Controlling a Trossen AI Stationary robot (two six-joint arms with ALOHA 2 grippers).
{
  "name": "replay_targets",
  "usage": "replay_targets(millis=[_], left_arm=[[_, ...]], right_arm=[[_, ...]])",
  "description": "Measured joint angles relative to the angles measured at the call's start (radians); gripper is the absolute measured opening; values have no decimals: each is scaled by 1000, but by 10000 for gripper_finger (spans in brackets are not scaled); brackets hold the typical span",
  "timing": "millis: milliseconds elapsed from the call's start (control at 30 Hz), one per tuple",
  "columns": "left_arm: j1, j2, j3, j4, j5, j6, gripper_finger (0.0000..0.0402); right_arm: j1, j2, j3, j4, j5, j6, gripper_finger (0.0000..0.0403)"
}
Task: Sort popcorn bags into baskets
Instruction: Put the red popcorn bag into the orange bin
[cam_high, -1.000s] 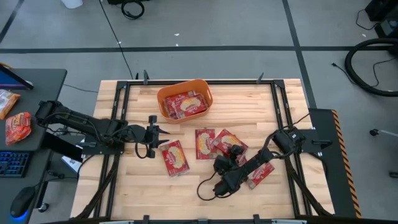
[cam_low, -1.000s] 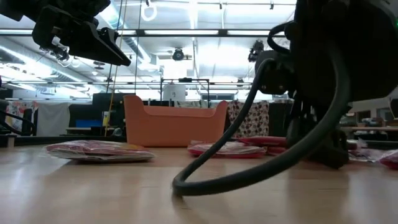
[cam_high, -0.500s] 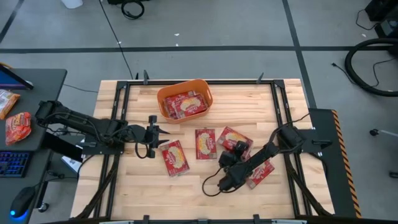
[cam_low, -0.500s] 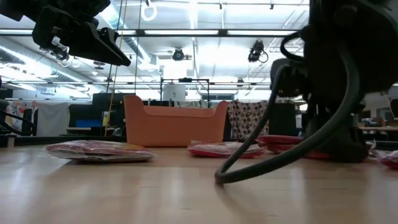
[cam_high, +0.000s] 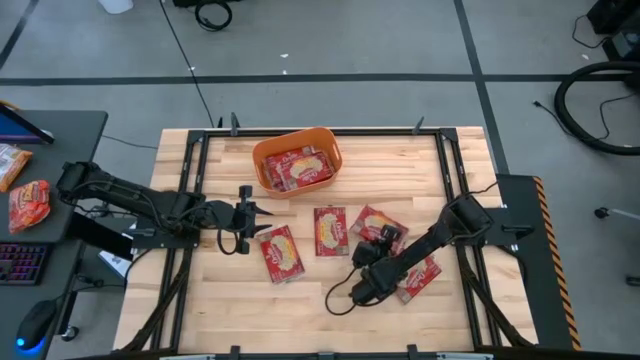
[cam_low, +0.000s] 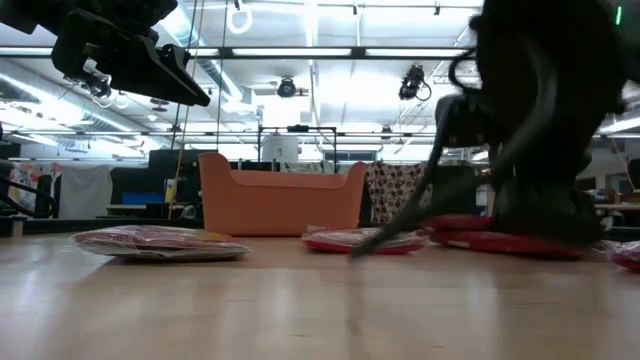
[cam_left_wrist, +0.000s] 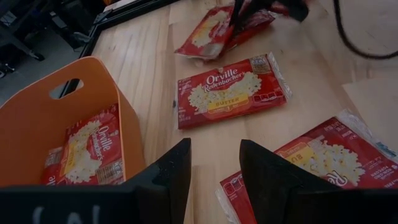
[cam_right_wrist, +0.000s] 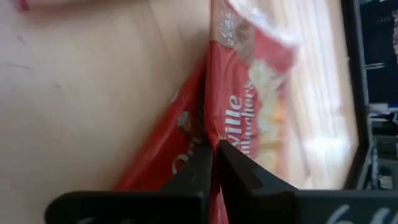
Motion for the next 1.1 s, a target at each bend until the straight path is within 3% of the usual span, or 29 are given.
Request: replay_targets(millis=[167,667,900,1100], left_arm=[[0,0,0,-2,0,0,141],[0,0,0,-13,25,-109,141],[-1,0,0,-38,58,-173,141],[-1,0,0,-36,58,-218,141]], right_arm=[[0,-9,83,-93,29,-29,11],[-49,-12,299,-136,323,-299,11],[-121,-14,370,-91,461,-590,12],[-235,-14,371,187,470,-1036,18]])
